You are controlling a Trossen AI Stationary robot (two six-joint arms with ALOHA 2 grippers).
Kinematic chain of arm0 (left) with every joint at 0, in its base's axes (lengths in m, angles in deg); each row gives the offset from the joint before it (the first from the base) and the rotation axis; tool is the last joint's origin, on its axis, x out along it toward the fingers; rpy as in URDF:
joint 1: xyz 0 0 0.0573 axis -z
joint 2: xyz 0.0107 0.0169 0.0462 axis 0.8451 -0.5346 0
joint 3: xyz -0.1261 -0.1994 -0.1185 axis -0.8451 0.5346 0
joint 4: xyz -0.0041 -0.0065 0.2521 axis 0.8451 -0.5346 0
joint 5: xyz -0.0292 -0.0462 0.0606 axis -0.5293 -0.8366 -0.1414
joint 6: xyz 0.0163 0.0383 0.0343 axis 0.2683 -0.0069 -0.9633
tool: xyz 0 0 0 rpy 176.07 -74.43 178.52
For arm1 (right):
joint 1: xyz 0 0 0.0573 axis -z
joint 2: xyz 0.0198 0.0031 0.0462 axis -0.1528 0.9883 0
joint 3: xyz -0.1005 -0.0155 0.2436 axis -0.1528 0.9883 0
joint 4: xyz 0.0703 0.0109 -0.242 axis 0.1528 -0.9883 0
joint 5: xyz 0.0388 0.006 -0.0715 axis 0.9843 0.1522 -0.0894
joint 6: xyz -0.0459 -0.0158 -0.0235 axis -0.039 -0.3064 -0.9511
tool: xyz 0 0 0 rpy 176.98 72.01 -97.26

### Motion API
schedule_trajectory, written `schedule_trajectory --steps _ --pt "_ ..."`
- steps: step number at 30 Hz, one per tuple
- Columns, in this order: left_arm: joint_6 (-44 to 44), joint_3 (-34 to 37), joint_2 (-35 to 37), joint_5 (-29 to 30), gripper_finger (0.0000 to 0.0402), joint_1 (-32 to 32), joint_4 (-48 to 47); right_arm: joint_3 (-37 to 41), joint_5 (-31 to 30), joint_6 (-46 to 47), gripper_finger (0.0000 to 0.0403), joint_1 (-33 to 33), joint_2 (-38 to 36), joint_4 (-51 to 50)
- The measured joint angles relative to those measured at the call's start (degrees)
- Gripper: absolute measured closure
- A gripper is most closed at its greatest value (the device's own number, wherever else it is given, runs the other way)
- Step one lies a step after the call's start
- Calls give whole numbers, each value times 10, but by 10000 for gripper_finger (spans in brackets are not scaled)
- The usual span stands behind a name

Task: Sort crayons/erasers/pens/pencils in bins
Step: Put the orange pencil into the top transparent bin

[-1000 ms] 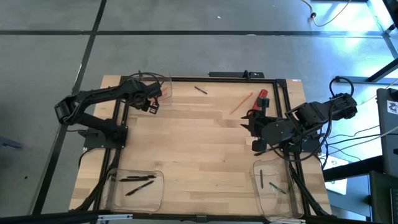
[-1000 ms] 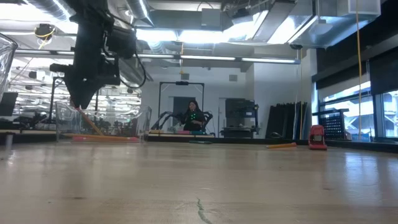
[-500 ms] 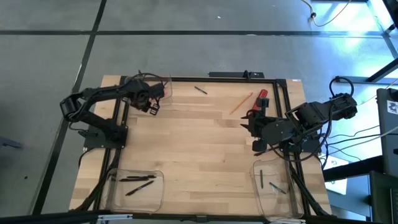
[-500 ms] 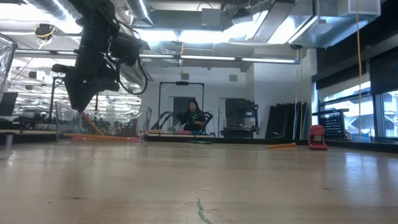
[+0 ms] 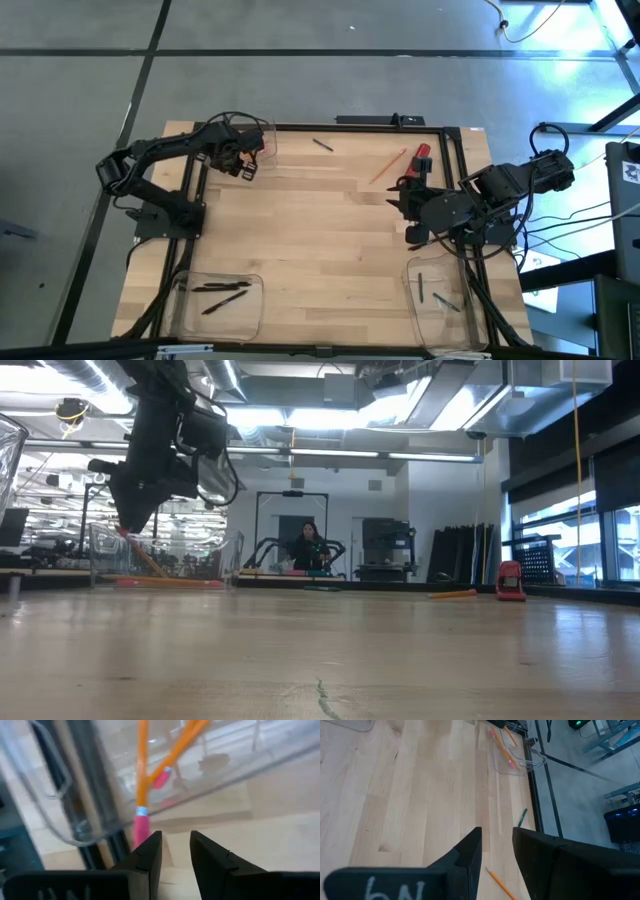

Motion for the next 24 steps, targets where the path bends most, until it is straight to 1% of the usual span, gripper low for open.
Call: schedule_trajectory --steps 4,18,24 --pt "-12 0 0 -12 308 2 4 0 0 0 292 0 0 0" --pt "1 0 0 -15 308 -1 4 0 0 0 292 0 0 0" --pt "6 1 -13 -15 308 -8 3 0 0 -2 292 0 0 0"
